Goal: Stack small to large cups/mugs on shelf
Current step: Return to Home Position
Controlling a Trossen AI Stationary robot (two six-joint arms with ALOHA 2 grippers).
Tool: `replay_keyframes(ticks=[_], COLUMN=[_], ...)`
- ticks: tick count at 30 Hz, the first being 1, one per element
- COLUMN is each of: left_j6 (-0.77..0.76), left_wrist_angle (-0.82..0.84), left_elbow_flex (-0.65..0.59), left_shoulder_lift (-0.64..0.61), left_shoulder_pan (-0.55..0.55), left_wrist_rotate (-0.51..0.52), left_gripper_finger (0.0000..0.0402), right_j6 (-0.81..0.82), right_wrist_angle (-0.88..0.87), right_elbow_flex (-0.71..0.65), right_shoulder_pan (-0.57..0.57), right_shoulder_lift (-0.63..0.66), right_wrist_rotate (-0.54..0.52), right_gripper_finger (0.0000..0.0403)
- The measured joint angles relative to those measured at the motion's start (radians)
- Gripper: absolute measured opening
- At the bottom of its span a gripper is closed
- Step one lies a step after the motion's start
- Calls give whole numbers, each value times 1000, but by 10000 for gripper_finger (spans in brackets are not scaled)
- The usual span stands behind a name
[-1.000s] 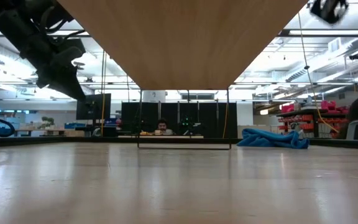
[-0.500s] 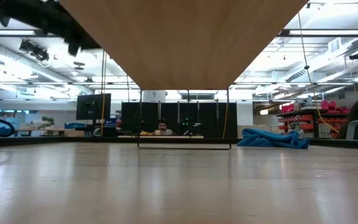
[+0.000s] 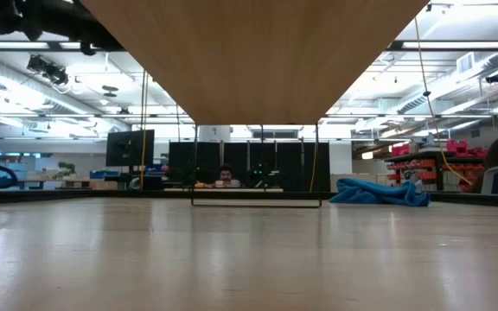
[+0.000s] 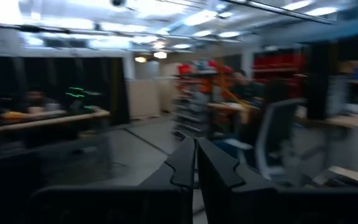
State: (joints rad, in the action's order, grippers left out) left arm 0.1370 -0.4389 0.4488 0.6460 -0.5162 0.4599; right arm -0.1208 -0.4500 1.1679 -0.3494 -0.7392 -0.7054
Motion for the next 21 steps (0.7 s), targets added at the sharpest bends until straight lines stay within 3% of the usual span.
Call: replay_keyframes(ticks=[4, 8, 14, 21], left_j6=[-47, -73, -62, -28], left_wrist_angle=[-38, -108, -186, -196], left_elbow_flex=[0, 0, 0, -1], left_shoulder_lift=[11, 38, 87, 126], left_shoulder_pan=[-163, -295, -395, -404], left_wrist_rotate=[-79, -95, -131, -153], left_gripper_finger=[30, 36, 30, 23], right_j6=[-171, -253, -195, -70], right_wrist_angle=[143, 238, 234, 245], right_elbow_flex=[0, 1, -23, -80], right_shoulder_pan=[162, 355, 651, 1004], right_shoulder_lift=[32, 48, 59, 74], right_wrist_rotate=[44, 35, 50, 249], right_gripper_finger=[9, 9, 9, 9])
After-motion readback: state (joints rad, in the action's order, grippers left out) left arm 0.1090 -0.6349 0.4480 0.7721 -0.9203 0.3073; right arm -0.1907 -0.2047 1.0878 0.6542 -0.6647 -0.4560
